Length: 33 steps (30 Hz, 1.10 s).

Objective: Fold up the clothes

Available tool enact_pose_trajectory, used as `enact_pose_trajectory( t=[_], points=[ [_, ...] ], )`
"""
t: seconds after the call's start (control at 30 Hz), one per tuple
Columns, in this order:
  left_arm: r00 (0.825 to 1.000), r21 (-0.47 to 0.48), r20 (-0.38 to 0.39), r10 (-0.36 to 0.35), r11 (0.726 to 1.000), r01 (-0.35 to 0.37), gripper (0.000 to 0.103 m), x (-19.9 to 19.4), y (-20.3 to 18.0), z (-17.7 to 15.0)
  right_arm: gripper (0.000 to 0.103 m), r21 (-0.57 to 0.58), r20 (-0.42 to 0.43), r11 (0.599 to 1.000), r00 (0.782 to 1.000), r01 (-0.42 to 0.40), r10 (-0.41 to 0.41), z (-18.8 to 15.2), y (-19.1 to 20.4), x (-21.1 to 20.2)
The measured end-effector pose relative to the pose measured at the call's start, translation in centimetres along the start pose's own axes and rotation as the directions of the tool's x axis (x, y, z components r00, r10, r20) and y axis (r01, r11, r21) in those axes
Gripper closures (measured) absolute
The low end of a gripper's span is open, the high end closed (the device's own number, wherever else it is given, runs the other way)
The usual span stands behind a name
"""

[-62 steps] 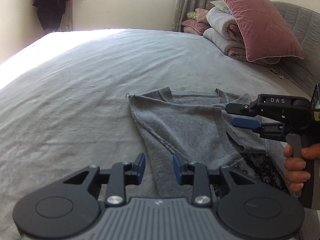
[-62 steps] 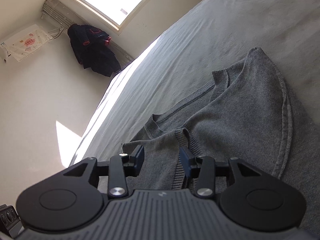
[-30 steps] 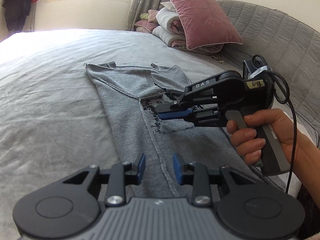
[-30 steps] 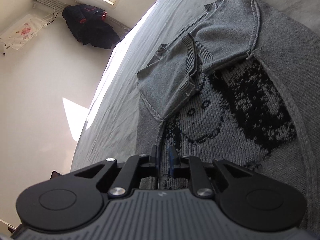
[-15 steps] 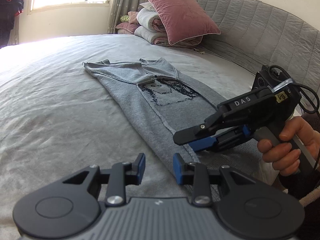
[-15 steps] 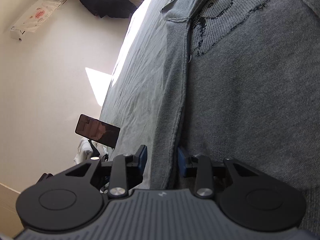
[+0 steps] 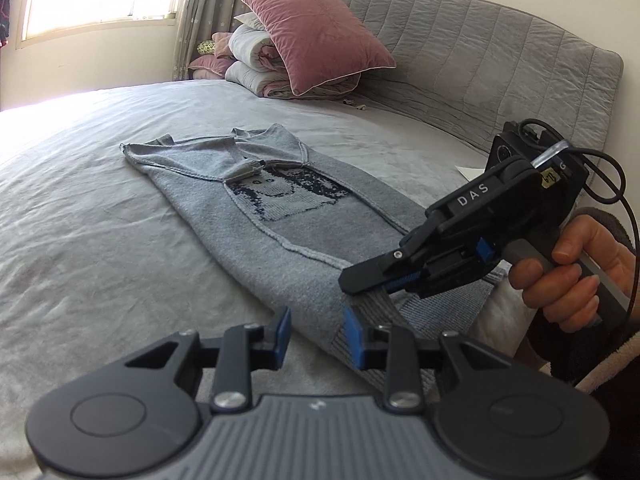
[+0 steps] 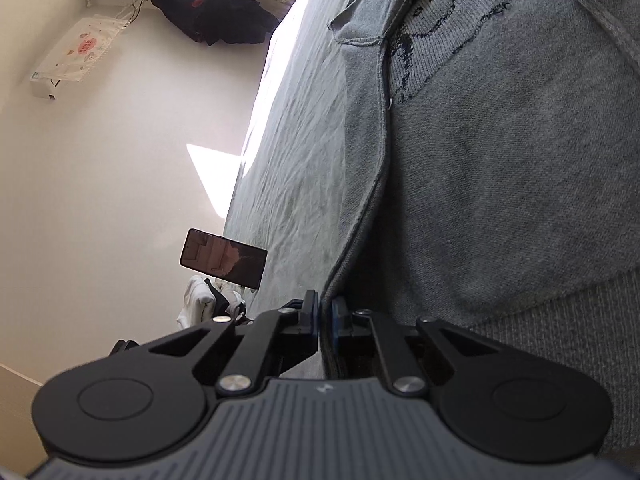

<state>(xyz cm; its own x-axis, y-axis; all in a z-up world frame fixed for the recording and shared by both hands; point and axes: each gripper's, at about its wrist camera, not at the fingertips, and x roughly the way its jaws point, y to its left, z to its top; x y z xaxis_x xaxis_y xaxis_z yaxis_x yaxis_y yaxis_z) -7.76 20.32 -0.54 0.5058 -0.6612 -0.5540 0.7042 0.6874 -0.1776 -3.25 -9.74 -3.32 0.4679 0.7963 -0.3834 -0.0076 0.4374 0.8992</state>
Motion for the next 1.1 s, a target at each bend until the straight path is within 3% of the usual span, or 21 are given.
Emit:
enact_pose_trajectory(
  t=[0.23,0.37,0.47,0.53,0.6,0.77,0.83,0.87,1.0,1.1],
  points=[
    [0.999,0.013,0.000,-0.046,0.999,0.046,0.072,1.1,-0.8,0.7,0.087,0.006,-0.006,0.994,0.994,0.105,-0.105,-0.2,-1.9,-0.3],
    [1.000,-0.005,-0.004,-0.020,1.000,0.020,0.073,1.8,-0.6,0.8,0.087,0.007,-0.013,0.995,0.995,0.100,-0.100,-0.2,-2.3,-0.3],
    [1.000,-0.022,0.017,-0.012,1.000,0.012,0.082,1.8,-0.2,0.9,0.086,0.009,0.003,0.995,0.995,0.099,-0.099,0.8,-2.2,-0.2],
    [1.000,-0.035,0.025,-0.014,0.999,0.015,0.082,1.9,0.0,1.1,0.082,0.011,0.024,0.995,0.994,0.102,-0.102,1.8,-2.1,0.1],
    [1.000,-0.042,0.027,-0.006,0.999,0.007,0.082,2.1,0.2,1.2,0.066,0.016,0.042,0.994,0.993,0.109,-0.109,2.6,-2.0,0.8],
    [1.000,-0.059,0.015,-0.001,0.998,0.002,0.083,3.1,0.5,1.4,0.066,-0.060,0.072,0.988,0.988,0.144,-0.139,3.0,-1.0,3.0],
    [1.000,-0.058,0.001,-0.002,0.998,0.002,0.083,3.8,0.5,1.4,0.081,-0.100,0.091,0.979,0.981,0.178,-0.170,2.9,-0.5,3.8],
    [1.000,-0.057,-0.004,-0.002,0.998,0.002,0.083,4.0,0.5,1.5,0.097,-0.114,0.105,0.973,0.976,0.203,-0.191,2.6,-0.3,4.1],
    [1.000,-0.064,0.000,-0.015,0.998,0.015,0.083,4.1,0.4,1.6,0.097,-0.170,0.167,0.959,0.966,0.227,-0.199,1.4,0.7,3.1],
    [0.999,-0.045,-0.042,-0.014,0.999,0.012,0.083,5.0,0.0,1.4,0.097,-0.199,0.191,0.943,0.954,0.267,-0.230,1.0,0.9,2.8]
  ],
)
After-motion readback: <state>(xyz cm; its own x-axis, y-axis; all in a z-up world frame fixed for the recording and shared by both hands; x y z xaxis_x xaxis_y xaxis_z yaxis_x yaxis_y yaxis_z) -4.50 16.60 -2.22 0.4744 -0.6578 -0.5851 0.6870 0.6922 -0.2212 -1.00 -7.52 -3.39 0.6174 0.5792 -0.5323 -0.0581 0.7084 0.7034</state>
